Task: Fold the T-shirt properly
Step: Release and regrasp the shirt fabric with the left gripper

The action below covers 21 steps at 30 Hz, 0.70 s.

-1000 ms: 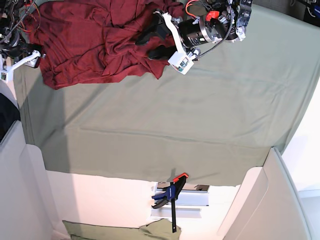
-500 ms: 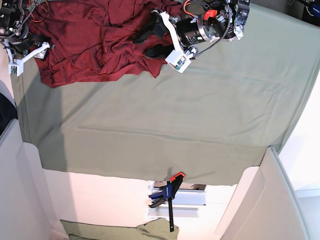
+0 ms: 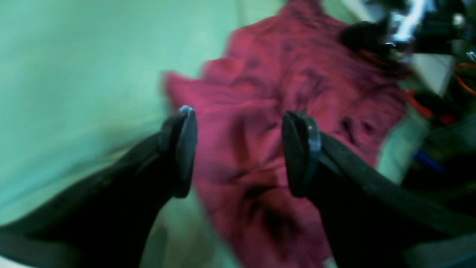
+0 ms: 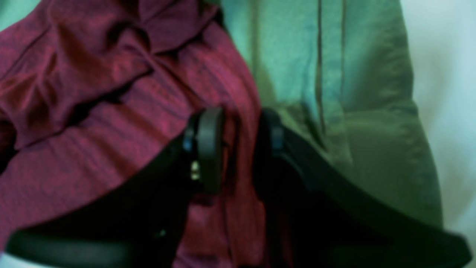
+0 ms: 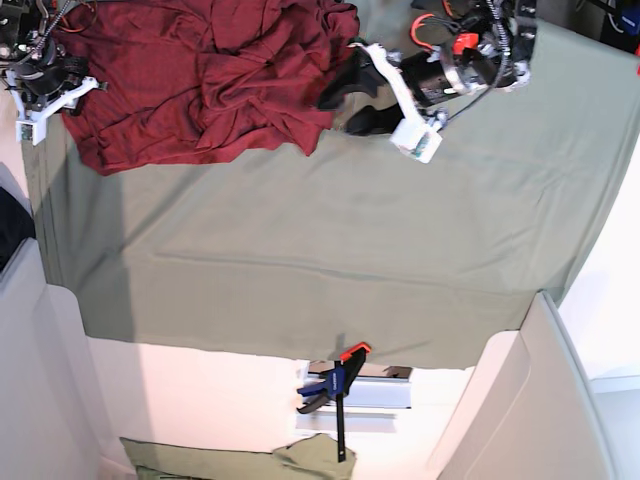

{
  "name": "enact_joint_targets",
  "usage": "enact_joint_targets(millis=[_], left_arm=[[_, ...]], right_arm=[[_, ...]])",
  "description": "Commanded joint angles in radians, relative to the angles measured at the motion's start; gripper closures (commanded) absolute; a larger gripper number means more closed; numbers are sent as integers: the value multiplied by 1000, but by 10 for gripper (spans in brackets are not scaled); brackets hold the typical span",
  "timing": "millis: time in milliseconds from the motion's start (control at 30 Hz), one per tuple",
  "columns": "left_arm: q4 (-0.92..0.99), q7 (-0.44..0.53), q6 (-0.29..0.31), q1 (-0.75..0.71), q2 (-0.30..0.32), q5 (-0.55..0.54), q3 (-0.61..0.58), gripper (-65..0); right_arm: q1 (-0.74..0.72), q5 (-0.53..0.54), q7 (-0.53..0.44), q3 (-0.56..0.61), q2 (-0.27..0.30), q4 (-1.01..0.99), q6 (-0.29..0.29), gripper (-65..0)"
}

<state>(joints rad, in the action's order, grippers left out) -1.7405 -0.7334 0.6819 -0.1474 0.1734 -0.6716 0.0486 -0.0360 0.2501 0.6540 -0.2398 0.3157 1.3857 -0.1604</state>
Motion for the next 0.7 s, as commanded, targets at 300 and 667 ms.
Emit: enact_joint_targets(millis=[300,667], left_arm=[[-21,161,16,-128,-44,131,-45,-376],[-22,183,-23,-84,-57,203,-159,-376]], right_arm=[[-2,-8,31,2,9,3,0,-153],[-2,-8,31,2,9,3,0,-154]])
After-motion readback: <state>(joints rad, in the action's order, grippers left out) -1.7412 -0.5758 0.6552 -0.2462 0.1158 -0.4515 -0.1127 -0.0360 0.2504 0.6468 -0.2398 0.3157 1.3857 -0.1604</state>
